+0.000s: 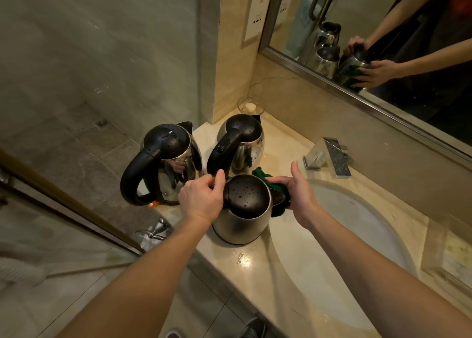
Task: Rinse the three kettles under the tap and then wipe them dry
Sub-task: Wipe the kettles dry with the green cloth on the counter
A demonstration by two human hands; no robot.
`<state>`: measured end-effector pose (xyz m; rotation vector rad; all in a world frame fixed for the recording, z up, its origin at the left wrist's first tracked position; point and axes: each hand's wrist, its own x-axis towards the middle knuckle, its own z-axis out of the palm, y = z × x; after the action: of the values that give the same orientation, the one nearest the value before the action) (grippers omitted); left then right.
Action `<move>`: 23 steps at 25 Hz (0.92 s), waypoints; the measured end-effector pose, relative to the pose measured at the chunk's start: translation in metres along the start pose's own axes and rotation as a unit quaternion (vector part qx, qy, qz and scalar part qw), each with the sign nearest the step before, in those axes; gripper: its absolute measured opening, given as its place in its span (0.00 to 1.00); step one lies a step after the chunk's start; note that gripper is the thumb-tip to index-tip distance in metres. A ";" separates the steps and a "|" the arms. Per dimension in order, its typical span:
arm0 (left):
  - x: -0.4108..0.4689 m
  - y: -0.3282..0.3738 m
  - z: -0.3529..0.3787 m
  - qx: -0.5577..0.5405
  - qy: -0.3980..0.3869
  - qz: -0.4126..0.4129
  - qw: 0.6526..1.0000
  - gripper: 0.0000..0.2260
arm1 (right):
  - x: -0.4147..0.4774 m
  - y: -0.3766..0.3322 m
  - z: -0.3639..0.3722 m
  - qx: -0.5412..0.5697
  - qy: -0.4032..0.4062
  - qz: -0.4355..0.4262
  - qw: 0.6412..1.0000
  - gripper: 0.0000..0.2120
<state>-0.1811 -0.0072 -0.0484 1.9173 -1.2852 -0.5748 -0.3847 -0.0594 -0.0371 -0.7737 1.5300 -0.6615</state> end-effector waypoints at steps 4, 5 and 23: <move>0.003 -0.001 0.000 -0.001 0.001 0.005 1.000 0.24 | 0.012 0.006 -0.002 -0.013 -0.042 0.010 0.999 0.39; 0.004 -0.002 0.000 -0.001 -0.003 0.008 1.000 0.24 | 0.014 0.009 -0.002 -0.016 -0.046 0.024 0.999 0.39; 0.017 -0.007 -0.001 0.000 -0.060 0.052 0.997 0.25 | 0.015 0.002 -0.002 -0.047 -0.056 0.004 0.997 0.36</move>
<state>-0.1695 -0.0208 -0.0525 1.8269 -1.4533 -0.6443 -0.3872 -0.0699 -0.0481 -0.8615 1.4684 -0.5341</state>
